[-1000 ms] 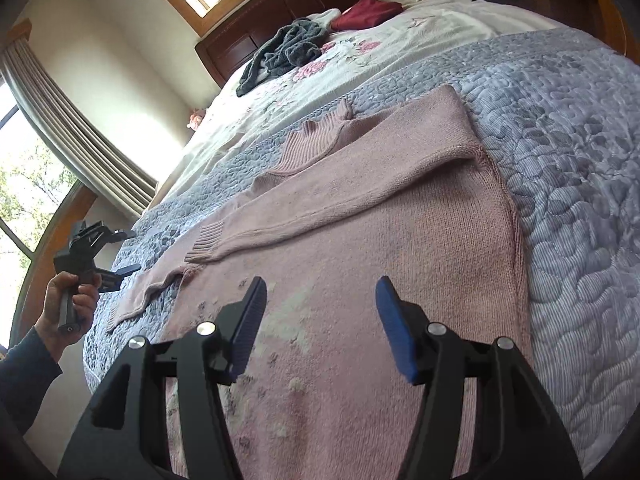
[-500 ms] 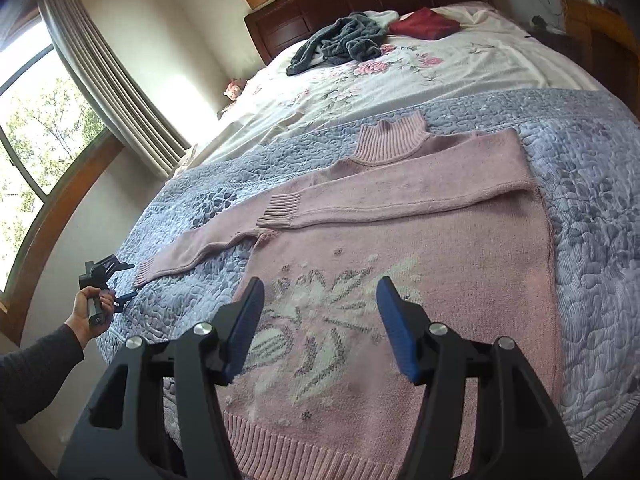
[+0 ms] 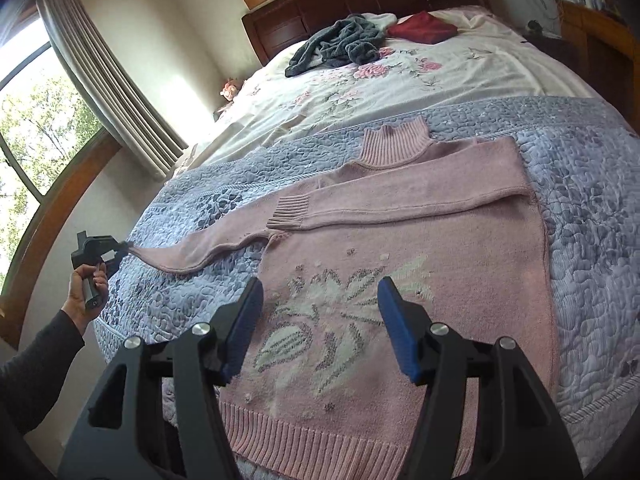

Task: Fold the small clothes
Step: 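Grasp the other sleeve cuff with the left gripper and lift it, then fold the held sleeve across the sweater body with the left gripper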

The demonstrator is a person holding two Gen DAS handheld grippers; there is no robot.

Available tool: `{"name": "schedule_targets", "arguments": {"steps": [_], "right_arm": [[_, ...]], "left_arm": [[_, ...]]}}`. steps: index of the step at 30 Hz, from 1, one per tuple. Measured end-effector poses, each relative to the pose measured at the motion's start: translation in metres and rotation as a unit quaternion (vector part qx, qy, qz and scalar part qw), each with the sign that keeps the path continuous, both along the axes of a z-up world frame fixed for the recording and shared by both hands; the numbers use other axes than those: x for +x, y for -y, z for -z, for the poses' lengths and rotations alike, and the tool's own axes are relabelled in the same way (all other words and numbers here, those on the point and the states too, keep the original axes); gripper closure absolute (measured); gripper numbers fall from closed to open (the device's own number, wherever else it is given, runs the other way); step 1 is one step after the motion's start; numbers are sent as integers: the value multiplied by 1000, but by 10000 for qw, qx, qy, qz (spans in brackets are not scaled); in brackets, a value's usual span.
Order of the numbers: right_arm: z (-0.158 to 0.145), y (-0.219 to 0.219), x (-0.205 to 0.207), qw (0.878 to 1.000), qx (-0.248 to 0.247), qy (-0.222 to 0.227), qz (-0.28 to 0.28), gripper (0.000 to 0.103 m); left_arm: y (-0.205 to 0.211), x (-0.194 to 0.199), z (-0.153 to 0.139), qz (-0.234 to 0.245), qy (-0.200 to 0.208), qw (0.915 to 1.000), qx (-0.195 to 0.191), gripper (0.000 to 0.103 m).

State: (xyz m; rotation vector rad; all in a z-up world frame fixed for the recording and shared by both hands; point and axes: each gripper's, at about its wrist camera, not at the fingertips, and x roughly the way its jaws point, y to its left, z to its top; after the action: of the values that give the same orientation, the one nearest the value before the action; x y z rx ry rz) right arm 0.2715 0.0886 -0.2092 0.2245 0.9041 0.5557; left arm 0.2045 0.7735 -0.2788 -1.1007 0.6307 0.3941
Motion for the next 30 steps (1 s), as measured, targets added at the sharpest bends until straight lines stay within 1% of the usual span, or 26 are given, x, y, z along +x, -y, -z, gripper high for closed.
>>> {"name": "schedule_targets", "arguments": {"steps": [3, 5, 7, 10, 13, 15, 17, 22, 26, 30], "right_arm": [[-3, 6, 1, 9999, 54, -129, 56, 44], [-3, 14, 2, 9994, 187, -248, 121, 44], [-2, 25, 2, 9986, 335, -345, 227, 44], [-3, 41, 2, 9973, 475, -412, 391, 43], [-4, 57, 3, 9969, 461, -386, 510, 43], [-5, 68, 4, 9967, 440, -358, 585, 43], [-3, 80, 6, 9962, 422, -362, 672, 43], [14, 106, 16, 9935, 453, -500, 914, 42], [28, 111, 24, 9926, 443, -609, 956, 42], [41, 106, 33, 9930, 343, -710, 884, 42]], "left_arm": [[35, 31, -56, 510, 492, 9969, 331, 96], [67, 56, -88, 911, 736, 9917, 530, 96], [105, 84, -113, 1347, 927, 9842, 684, 96], [169, 126, -134, 1975, 1106, 9704, 844, 96], [234, 163, -136, 2452, 1181, 9574, 964, 96], [272, 185, -127, 2711, 1202, 9509, 881, 96], [310, 205, -112, 2969, 1159, 9448, 764, 96], [391, 241, -60, 3520, 821, 9305, 591, 96], [431, 257, -12, 3834, 474, 9208, 534, 96], [459, 265, 31, 4094, 240, 9108, 479, 95]]}}
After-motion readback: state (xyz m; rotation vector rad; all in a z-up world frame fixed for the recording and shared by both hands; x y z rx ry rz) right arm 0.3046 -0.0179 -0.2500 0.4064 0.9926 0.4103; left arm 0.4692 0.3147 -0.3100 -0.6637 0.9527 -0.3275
